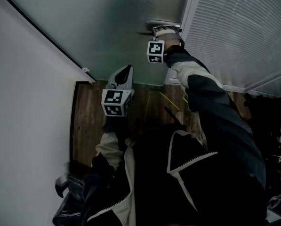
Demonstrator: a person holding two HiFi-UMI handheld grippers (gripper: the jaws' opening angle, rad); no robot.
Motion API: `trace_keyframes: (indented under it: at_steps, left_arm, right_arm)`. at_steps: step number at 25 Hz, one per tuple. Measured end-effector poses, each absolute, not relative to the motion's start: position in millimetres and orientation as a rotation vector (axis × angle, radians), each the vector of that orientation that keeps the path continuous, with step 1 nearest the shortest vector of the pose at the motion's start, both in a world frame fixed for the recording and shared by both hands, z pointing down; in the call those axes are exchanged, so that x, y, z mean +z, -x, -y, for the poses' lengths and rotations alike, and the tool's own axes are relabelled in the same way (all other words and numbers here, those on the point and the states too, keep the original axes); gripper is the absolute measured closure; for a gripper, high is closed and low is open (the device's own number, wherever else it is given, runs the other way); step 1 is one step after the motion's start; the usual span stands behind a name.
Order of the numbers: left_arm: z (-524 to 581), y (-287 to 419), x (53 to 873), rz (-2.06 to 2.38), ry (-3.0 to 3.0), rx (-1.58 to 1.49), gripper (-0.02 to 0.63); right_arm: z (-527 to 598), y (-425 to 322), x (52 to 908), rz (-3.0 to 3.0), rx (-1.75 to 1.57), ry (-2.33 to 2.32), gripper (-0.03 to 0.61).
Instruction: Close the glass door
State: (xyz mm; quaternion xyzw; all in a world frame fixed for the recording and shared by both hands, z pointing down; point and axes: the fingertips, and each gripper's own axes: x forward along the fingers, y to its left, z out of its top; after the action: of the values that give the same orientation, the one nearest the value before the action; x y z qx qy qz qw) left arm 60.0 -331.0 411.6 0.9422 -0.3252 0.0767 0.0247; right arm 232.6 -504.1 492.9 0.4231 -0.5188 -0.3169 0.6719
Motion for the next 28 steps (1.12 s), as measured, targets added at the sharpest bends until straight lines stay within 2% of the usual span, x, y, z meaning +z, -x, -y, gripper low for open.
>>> trace_keyframes:
  at_steps: [10, 26, 28]
  left_arm:
    - [338.3, -49.4, 424.7, 1.095, -2.854, 0.291, 0.614]
    - [338.5, -45.1, 430.8, 1.136, -2.823, 0.32, 0.614]
    - [338.4, -45.8, 431.4, 1.13, -2.823, 0.321, 0.614]
  right_arm:
    - [545.2, -263.6, 495.5, 1.139, -0.712, -0.933, 0.451]
    - [556.6, -264.7, 494.1, 1.176, -0.708, -0.951, 0.443]
    - [554.8, -264.2, 494.4, 1.211, -0.672, -0.971, 0.404]
